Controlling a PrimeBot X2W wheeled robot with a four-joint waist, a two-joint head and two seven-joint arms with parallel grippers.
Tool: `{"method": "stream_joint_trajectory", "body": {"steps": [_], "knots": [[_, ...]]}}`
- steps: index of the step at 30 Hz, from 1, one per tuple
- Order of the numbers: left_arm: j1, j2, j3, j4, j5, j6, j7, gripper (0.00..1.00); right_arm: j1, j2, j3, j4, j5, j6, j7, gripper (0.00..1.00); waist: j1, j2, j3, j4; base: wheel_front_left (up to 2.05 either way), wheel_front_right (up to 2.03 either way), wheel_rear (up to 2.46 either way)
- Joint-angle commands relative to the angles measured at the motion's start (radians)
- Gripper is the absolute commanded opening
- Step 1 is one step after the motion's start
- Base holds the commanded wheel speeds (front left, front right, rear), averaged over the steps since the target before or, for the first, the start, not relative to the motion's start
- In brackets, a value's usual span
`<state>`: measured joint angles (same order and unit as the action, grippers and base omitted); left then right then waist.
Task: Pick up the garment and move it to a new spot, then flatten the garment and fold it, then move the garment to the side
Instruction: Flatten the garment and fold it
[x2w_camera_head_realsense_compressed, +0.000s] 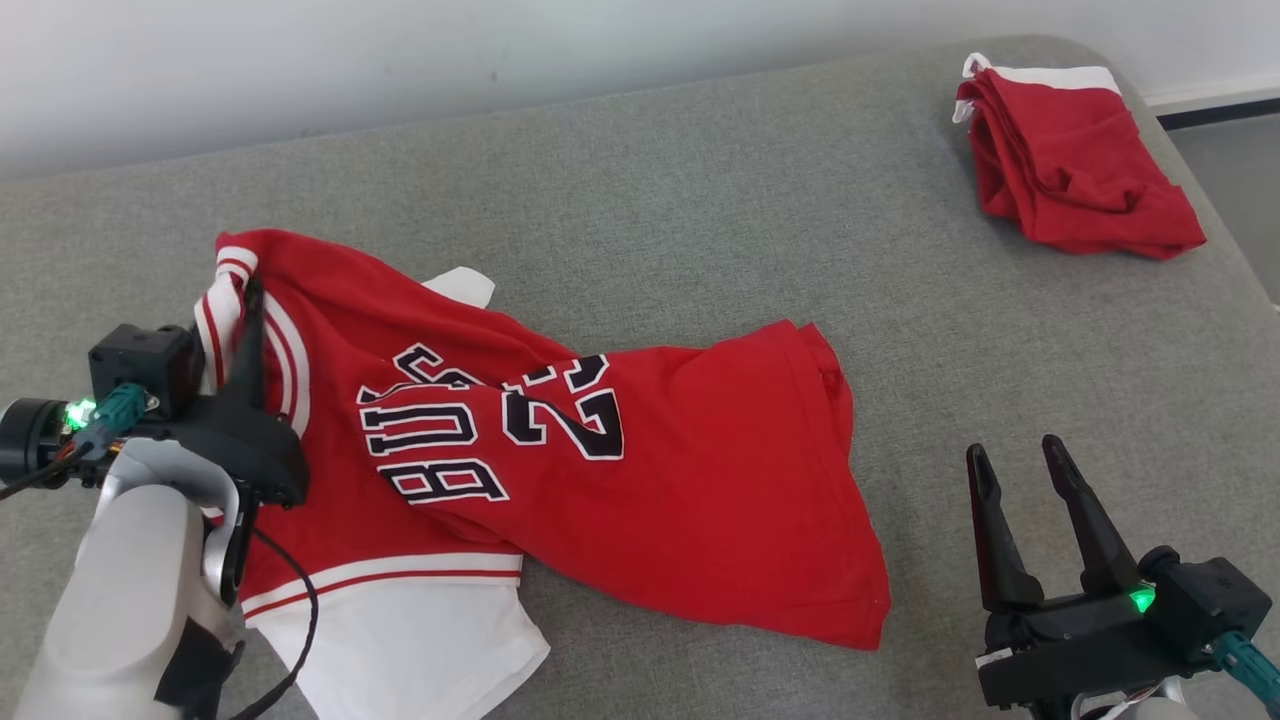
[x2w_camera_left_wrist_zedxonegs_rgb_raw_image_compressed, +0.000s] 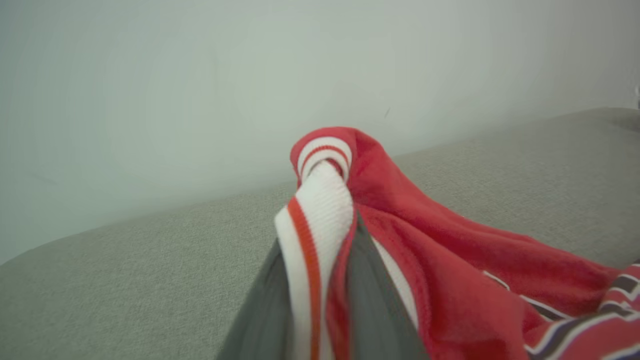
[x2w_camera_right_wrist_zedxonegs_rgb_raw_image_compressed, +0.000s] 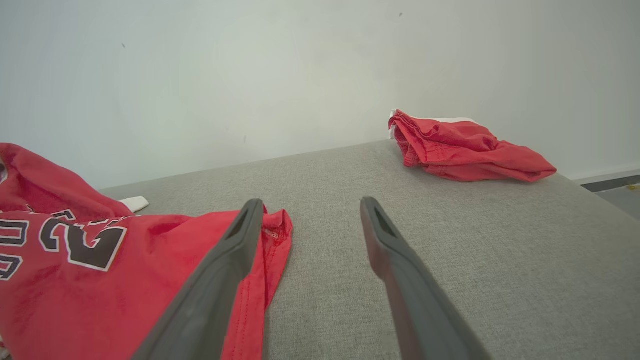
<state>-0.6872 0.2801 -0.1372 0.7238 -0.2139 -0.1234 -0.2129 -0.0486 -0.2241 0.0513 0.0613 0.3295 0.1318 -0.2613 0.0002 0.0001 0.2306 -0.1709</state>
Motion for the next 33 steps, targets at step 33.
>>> {"method": "stream_joint_trajectory", "body": {"steps": [33], "knots": [[0.531,-0.107,0.179,-0.640,0.026,0.144,-0.052,1.00,0.089,0.032,-0.064,0.049,-0.005,-0.003,-0.005,1.00,-0.0002,-0.0001,-0.131,0.150,0.00,0.00,0.00]]}}
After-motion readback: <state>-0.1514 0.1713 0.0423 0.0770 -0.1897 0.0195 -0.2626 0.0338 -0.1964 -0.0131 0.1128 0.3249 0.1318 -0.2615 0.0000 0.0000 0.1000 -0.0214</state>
